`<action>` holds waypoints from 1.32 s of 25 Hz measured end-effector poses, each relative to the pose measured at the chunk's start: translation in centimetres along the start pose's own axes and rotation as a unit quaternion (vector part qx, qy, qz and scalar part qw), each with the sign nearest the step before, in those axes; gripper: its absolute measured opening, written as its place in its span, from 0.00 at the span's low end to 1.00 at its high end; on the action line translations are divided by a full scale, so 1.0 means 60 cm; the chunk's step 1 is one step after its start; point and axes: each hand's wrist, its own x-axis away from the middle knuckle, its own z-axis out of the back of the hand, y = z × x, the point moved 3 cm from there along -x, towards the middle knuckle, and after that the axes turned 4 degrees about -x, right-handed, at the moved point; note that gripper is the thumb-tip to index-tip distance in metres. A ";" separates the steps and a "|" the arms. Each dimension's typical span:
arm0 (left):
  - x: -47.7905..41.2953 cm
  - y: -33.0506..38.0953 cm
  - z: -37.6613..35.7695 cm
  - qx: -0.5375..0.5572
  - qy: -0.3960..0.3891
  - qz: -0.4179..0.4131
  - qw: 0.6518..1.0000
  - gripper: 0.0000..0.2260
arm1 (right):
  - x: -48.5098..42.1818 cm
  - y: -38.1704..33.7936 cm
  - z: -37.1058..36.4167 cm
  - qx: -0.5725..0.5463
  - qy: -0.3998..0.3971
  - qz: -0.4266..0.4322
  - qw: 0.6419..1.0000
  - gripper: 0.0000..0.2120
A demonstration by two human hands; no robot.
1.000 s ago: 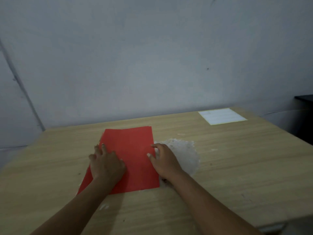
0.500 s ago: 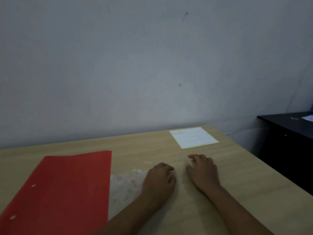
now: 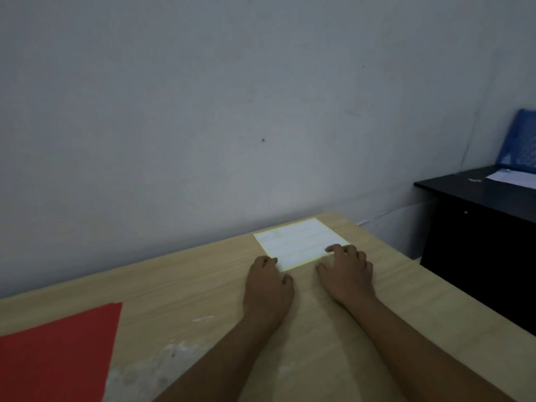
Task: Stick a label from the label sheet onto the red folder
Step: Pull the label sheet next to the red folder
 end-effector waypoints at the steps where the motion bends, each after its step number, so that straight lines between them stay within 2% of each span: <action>1: -0.007 -0.001 -0.004 -0.013 0.000 0.002 1.000 0.24 | -0.009 -0.001 -0.003 -0.011 0.005 -0.003 1.000 0.21; 8: -0.045 -0.001 -0.021 -0.045 0.000 0.032 0.998 0.26 | -0.048 0.007 -0.025 -0.027 0.010 -0.035 0.999 0.28; 13: -0.049 -0.004 -0.027 -0.088 -0.009 0.032 0.996 0.26 | -0.048 0.006 -0.034 0.053 -0.039 -0.032 0.997 0.33; 21: -0.038 -0.023 -0.011 -0.157 -0.059 0.000 0.986 0.29 | -0.012 -0.010 -0.017 0.013 -0.045 -0.029 0.998 0.33; 33: 0.105 -0.091 0.097 -0.167 -0.059 0.001 0.984 0.30 | 0.161 -0.097 0.001 0.021 -0.041 -0.010 0.999 0.31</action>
